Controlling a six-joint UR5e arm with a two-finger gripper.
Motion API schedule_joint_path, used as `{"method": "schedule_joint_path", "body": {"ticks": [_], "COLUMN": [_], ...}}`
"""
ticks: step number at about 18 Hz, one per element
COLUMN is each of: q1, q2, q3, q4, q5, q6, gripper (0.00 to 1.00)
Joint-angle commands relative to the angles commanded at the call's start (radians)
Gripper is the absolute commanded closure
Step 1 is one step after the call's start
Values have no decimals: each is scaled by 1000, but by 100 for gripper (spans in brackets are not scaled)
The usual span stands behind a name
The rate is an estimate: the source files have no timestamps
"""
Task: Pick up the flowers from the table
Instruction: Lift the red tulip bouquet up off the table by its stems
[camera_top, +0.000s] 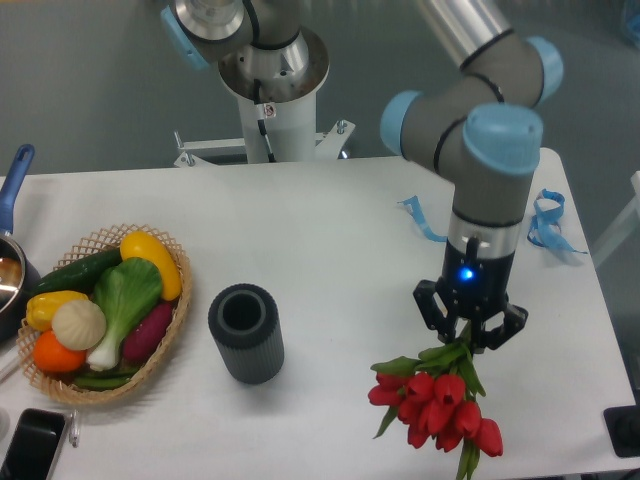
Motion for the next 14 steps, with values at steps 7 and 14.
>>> {"method": "schedule_joint_path", "body": {"ticks": [7,14], "q1": [15,18], "q2": [66,78], "q3": [2,21], "q4": [2,2], "q5": [-135,-152], "q6": [-132,-152], "gripper": [67,67]}}
